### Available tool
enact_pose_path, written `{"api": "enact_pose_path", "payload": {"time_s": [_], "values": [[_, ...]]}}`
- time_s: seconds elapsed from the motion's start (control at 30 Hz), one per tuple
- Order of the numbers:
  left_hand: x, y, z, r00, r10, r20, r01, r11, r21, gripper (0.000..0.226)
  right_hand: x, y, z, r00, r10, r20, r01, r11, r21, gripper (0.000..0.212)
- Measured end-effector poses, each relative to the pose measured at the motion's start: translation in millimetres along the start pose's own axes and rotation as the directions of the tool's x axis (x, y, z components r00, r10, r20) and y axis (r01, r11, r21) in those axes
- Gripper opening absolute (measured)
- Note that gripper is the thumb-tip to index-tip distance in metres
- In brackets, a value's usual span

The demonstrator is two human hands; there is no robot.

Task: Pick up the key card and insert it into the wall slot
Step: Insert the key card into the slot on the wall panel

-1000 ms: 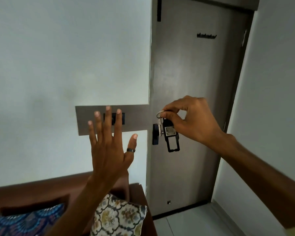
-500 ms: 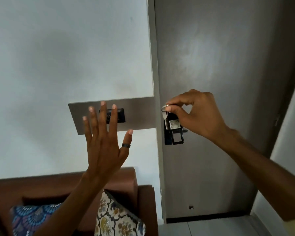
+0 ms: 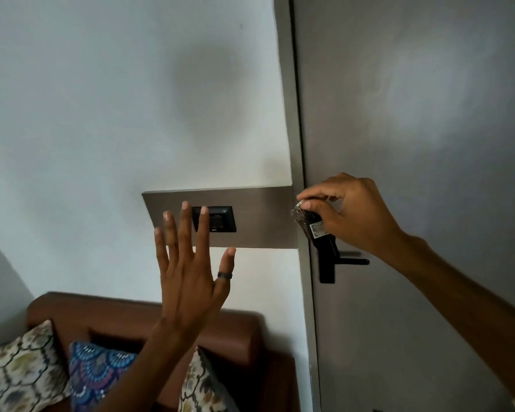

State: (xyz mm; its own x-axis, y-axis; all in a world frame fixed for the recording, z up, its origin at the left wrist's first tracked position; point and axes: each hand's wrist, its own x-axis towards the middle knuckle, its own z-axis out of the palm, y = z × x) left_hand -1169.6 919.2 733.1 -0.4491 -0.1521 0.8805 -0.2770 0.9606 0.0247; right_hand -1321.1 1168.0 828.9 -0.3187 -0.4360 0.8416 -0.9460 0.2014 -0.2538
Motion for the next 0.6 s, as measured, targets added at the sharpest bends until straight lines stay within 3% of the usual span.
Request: {"api": "enact_pose_path", "payload": {"time_s": [0.13, 0.47, 0.6], "values": [[4.8, -28.0, 43.7, 1.0, -0.03, 0.009, 0.03, 0.999, 0.034, 0.077, 32.4, 32.5, 44.9, 0.998, -0.054, 0.025, 0.052, 0.997, 0.059, 0.01], [25.0, -147.8, 200.4, 0.986, -0.145, -0.077, 0.146, 0.989, 0.015, 0.075, 133.0, 77.6, 193.3, 0.98, -0.078, 0.181, 0.049, 0.986, 0.16, 0.01], [20.6, -194.7, 253.5, 0.984, -0.169, -0.051, 0.17, 0.986, 0.002, 0.074, 157.4, 83.4, 248.4, 0.979, -0.067, 0.194, 0.028, 0.98, 0.196, 0.014]]}}
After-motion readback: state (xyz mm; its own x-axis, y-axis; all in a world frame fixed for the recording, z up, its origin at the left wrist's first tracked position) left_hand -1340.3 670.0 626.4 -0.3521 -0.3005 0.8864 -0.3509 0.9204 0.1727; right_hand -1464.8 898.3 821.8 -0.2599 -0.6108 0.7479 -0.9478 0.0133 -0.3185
